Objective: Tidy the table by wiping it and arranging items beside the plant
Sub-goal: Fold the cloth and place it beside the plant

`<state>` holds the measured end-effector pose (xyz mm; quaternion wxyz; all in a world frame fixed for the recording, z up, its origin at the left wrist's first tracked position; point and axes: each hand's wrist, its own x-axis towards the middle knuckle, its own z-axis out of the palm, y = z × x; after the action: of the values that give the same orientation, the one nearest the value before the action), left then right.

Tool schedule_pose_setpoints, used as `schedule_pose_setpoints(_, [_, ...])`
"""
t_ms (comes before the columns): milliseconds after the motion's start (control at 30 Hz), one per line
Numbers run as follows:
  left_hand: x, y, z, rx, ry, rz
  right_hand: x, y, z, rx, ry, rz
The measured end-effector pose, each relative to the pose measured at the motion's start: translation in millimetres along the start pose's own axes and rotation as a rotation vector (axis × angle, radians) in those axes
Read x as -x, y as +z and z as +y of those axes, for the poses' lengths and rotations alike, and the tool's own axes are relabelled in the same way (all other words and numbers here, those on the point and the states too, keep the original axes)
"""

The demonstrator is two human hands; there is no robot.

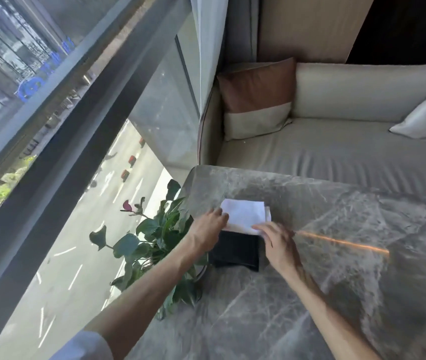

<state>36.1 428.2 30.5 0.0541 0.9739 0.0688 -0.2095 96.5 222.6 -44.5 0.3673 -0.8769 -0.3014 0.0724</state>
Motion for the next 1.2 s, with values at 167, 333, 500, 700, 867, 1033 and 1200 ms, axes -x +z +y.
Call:
schedule_pose_setpoints(167, [6,52,32,-0.276,-0.040,-0.298,52,46,18,0.085,0.003,-0.448])
schedule_pose_setpoints(333, [-5,66,41,-0.175,-0.091,-0.203,61,57,22,0.059,0.176,-0.249])
schedule_pose_setpoints(500, [-5,91,33,-0.246,-0.108,-0.212,56,60,16,0.157,0.237,-0.357])
schedule_pose_setpoints(700, [1,101,25,-0.280,-0.042,-0.188,46,64,14,0.192,0.213,-0.352])
schedule_pose_setpoints(867, [9,98,35,-0.377,-0.077,-0.264,65,62,24,0.239,0.126,-0.327])
schedule_pose_setpoints(1033, [20,104,51,-0.372,-0.084,-0.257,80,51,18,0.316,0.100,-0.427])
schedule_pose_setpoints(1200, [48,93,87,-0.150,-0.045,-0.105,123,16,20,0.308,0.199,-0.447])
